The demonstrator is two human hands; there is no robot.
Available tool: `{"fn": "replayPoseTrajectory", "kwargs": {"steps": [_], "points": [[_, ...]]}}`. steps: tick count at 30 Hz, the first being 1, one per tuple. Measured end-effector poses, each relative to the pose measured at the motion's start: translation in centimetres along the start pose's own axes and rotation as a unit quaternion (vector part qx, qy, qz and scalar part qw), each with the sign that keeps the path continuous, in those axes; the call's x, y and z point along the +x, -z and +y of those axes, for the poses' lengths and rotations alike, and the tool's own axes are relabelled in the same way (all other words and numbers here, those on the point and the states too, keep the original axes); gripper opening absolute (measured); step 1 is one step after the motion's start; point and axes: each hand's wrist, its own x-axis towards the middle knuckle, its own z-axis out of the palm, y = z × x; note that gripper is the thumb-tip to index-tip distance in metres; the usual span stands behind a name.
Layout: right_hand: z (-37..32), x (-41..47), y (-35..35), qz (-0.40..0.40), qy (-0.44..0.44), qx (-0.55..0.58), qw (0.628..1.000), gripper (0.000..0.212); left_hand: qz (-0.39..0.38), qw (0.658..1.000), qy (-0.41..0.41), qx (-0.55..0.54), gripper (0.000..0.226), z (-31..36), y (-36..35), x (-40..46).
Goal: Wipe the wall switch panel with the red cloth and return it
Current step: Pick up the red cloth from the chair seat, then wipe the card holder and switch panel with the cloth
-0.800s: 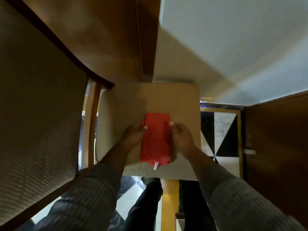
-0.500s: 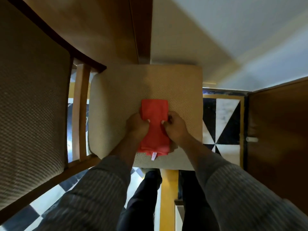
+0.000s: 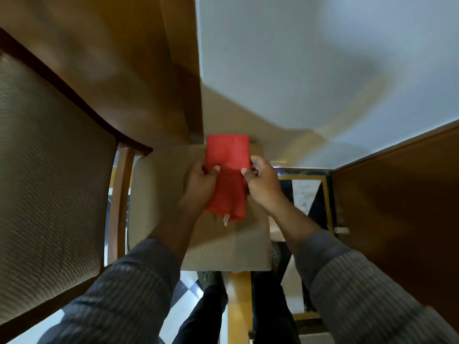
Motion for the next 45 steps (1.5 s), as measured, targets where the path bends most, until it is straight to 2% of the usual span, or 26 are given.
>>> {"fn": "replayPoseTrajectory", "kwargs": {"steps": [5,9,13,17,25,30,32,36,38,41,45], "points": [[-6.5,-1.6,5.3,0.062,0.068,0.052,0.994,0.021,0.004,0.995,-0.099,-0.009,0.015,7.7,0.6,-2.7],[-11.3,-3.7,10.6,0.121,0.126,0.049,0.983,0.02,0.002,0.984,-0.176,-0.037,0.024,14.2,0.5,-6.2],[-17.1,-6.2,17.4,0.212,0.196,0.061,0.955,0.021,-0.022,0.96,-0.268,-0.077,0.01,22.2,-0.2,-10.8],[-22.1,-9.1,23.5,0.277,0.255,0.082,0.923,0.014,-0.043,0.934,-0.339,-0.103,0.013,29.0,-1.1,-14.9],[-28.2,-11.2,32.9,0.355,0.342,0.079,0.866,0.014,-0.024,0.884,-0.455,-0.109,0.011,39.2,-3.7,-20.7],[-28.6,-9.4,38.0,0.418,0.373,0.077,0.825,0.029,-0.024,0.864,-0.491,-0.108,0.005,43.7,-7.6,-22.2],[-28.1,-8.0,39.7,0.435,0.407,0.067,0.801,0.035,-0.017,0.864,-0.492,-0.103,0.01,44.9,-9.7,-22.3],[-26.8,-4.7,43.2,0.465,0.48,-0.035,0.743,0.033,0.004,0.872,-0.477,-0.109,0.018,46.9,-13.9,-22.0],[-26.6,-2.7,45.6,0.462,0.504,-0.069,0.727,0.036,0.023,0.872,-0.476,-0.109,0.02,48.6,-15.8,-21.9],[-26.9,0.3,48.3,0.466,0.526,-0.126,0.7,0.039,0.068,0.872,-0.472,-0.109,0.015,50.0,-17.6,-21.4],[-27.6,3.3,49.0,0.517,0.519,-0.239,0.637,0.039,0.132,0.869,-0.475,-0.048,0.01,49.8,-18.0,-19.7]]}}
